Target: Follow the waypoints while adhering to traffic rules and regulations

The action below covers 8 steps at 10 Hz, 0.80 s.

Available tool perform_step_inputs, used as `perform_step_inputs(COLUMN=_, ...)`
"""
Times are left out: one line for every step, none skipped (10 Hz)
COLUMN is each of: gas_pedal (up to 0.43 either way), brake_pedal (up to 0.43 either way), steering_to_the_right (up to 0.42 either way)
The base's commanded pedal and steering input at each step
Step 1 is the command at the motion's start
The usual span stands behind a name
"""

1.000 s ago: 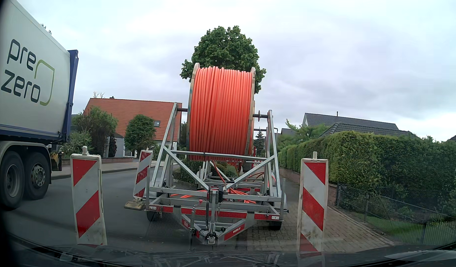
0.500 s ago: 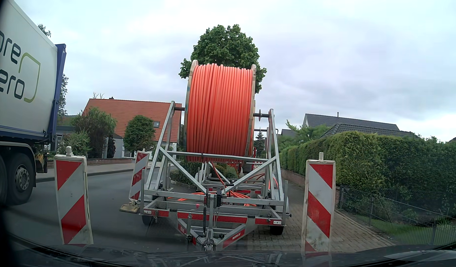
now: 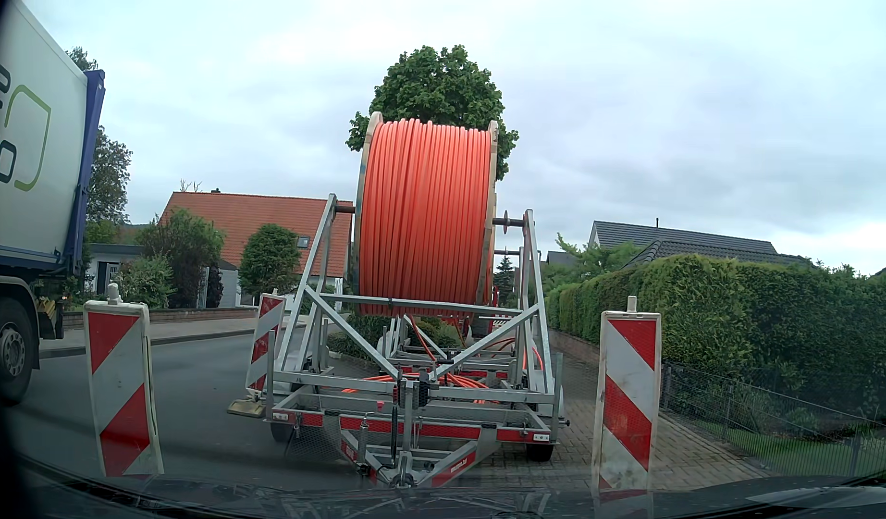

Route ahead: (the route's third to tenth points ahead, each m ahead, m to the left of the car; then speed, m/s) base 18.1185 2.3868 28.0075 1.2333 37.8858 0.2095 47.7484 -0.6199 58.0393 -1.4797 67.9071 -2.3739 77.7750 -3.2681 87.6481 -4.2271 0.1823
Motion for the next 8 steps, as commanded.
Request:
perform_step_inputs(gas_pedal=0.0, brake_pedal=0.171, steering_to_the_right=-0.007)
perform_step_inputs(gas_pedal=0.0, brake_pedal=0.195, steering_to_the_right=-0.008)
perform_step_inputs(gas_pedal=0.0, brake_pedal=0.213, steering_to_the_right=-0.008)
perform_step_inputs(gas_pedal=0.0, brake_pedal=0.213, steering_to_the_right=-0.009)
perform_step_inputs(gas_pedal=0.0, brake_pedal=0.226, steering_to_the_right=-0.009)
perform_step_inputs(gas_pedal=0.0, brake_pedal=0.238, steering_to_the_right=-0.008)
perform_step_inputs(gas_pedal=0.0, brake_pedal=0.244, steering_to_the_right=-0.009)
perform_step_inputs(gas_pedal=0.0, brake_pedal=0.256, steering_to_the_right=-0.009)
